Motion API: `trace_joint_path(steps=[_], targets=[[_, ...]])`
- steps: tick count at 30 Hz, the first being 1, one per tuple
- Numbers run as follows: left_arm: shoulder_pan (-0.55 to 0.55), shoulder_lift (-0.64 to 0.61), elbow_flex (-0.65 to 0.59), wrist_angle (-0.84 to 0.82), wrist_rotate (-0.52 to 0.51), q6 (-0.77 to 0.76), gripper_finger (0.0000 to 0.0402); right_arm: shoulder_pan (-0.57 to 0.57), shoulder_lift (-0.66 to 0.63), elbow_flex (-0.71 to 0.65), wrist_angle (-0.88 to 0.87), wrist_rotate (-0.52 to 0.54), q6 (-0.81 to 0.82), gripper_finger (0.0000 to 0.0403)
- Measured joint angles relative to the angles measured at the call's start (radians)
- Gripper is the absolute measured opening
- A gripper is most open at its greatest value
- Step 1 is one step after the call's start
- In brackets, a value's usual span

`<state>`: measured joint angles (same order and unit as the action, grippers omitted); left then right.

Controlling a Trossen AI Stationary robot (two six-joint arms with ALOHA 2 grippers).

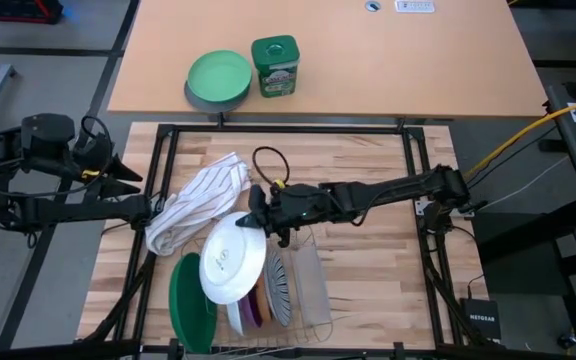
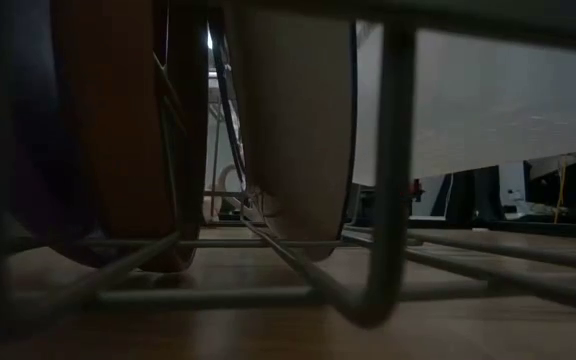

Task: Sort dishes
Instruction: Put the orange patterned plate into the dish rack

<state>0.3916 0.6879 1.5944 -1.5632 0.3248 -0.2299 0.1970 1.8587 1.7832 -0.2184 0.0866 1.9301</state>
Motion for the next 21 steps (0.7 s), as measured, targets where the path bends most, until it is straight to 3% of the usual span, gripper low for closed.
trace_joint_path(steps=[8,15,18,21], targets=[[0.000,0.007,-0.042,0.132,0.003,0.007,0.0169,0.000,0.029,-0.001,0.006,-0.001,-0.004,0.0017],[0.000,0.017,-0.175,0.288,0.007,0.019,0.0169,0.000,0.041,-0.001,-0.024,-0.001,-0.052,0.0017],[0.000,0.037,-0.254,0.359,0.053,-0.005,0.0169,0.000,0.044,-0.001,-0.023,-0.001,-0.058,0.0017],[0.000,0.072,-0.329,0.443,0.183,-0.017,0.0169,0.000,0.044,-0.001,-0.027,-0.001,-0.080,0.0017]])
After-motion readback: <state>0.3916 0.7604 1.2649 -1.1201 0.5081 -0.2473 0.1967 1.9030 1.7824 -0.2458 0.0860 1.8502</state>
